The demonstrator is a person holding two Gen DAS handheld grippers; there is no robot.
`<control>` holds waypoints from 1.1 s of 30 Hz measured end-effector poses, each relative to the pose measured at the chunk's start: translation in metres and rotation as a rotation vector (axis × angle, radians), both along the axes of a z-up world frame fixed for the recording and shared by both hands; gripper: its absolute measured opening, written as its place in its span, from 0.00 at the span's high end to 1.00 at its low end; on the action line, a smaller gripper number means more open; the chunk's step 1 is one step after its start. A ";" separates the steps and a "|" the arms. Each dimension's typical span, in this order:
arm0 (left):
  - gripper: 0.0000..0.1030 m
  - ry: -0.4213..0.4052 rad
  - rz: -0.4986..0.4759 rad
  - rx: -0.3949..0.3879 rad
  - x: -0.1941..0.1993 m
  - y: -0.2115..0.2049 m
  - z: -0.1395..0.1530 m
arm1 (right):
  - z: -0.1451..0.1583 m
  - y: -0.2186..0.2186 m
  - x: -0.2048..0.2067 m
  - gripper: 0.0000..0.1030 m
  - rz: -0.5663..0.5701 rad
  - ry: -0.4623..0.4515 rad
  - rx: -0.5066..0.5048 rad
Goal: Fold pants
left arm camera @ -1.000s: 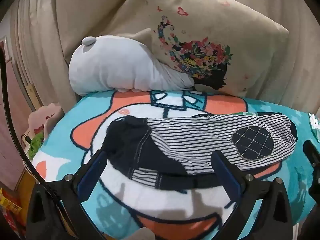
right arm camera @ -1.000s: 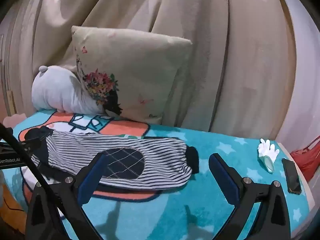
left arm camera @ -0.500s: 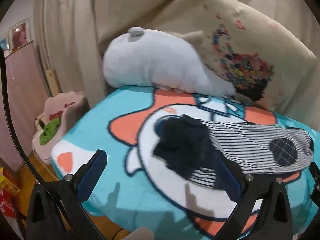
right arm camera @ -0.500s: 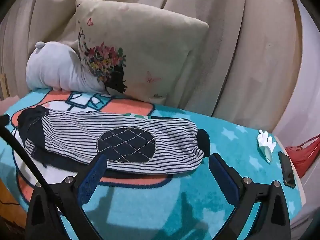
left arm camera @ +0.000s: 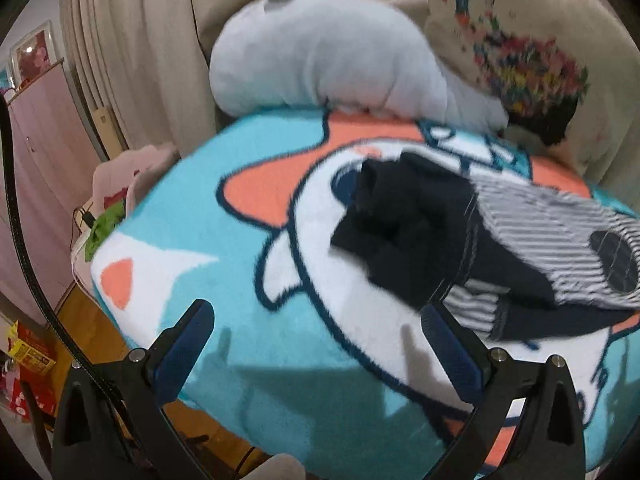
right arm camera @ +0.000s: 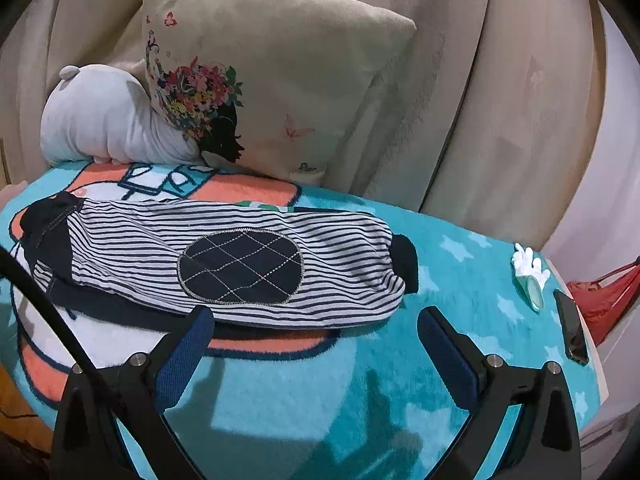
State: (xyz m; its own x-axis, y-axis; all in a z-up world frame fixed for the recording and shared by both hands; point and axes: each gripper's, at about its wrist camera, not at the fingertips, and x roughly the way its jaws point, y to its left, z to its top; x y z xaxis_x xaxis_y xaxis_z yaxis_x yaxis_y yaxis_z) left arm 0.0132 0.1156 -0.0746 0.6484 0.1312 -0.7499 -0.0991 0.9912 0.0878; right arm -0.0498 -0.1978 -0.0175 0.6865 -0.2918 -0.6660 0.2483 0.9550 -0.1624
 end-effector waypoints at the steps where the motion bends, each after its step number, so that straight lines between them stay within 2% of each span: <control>1: 0.00 0.015 0.006 0.007 0.002 0.000 -0.006 | 0.000 -0.002 0.000 0.00 -0.001 0.004 0.010; 4: 0.00 0.047 0.024 0.028 0.004 0.000 -0.022 | -0.002 -0.011 -0.001 0.08 -0.008 0.004 0.048; 8: 0.00 0.025 0.034 0.004 0.002 0.003 -0.024 | -0.005 -0.026 -0.001 0.17 -0.002 0.009 0.153; 10: 0.00 0.021 0.036 -0.013 0.002 0.004 -0.026 | -0.006 -0.031 -0.001 0.18 0.000 0.007 0.198; 13: 0.00 0.028 0.047 -0.106 0.001 0.014 -0.029 | -0.006 -0.038 -0.003 0.20 0.011 -0.003 0.271; 15: 0.00 0.050 0.012 -0.085 0.002 0.011 -0.028 | -0.005 -0.045 -0.004 0.20 0.018 -0.015 0.338; 16: 0.02 0.060 0.000 -0.086 0.002 0.011 -0.026 | -0.004 -0.048 -0.004 0.20 0.024 -0.022 0.366; 18: 0.20 0.070 -0.021 -0.115 0.002 0.013 -0.019 | -0.002 -0.057 -0.003 0.22 0.050 -0.041 0.433; 19: 0.29 0.067 -0.025 -0.133 0.000 0.014 -0.014 | -0.001 -0.060 -0.003 0.23 0.065 -0.049 0.455; 21: 0.30 0.042 -0.066 -0.220 -0.006 0.016 0.004 | 0.003 -0.069 -0.003 0.24 0.091 -0.062 0.504; 24: 0.30 -0.006 -0.160 -0.299 -0.013 0.005 0.029 | 0.001 -0.081 0.003 0.25 0.141 -0.051 0.624; 28: 0.28 0.038 -0.284 -0.417 -0.001 -0.020 0.034 | -0.017 -0.085 0.019 0.28 0.173 0.041 0.819; 30: 0.28 0.079 -0.308 -0.467 0.009 -0.030 0.027 | -0.026 -0.083 0.023 0.30 0.151 0.085 0.840; 33: 0.28 0.118 -0.309 -0.493 0.027 -0.042 0.016 | -0.035 -0.080 0.027 0.31 0.096 0.125 0.803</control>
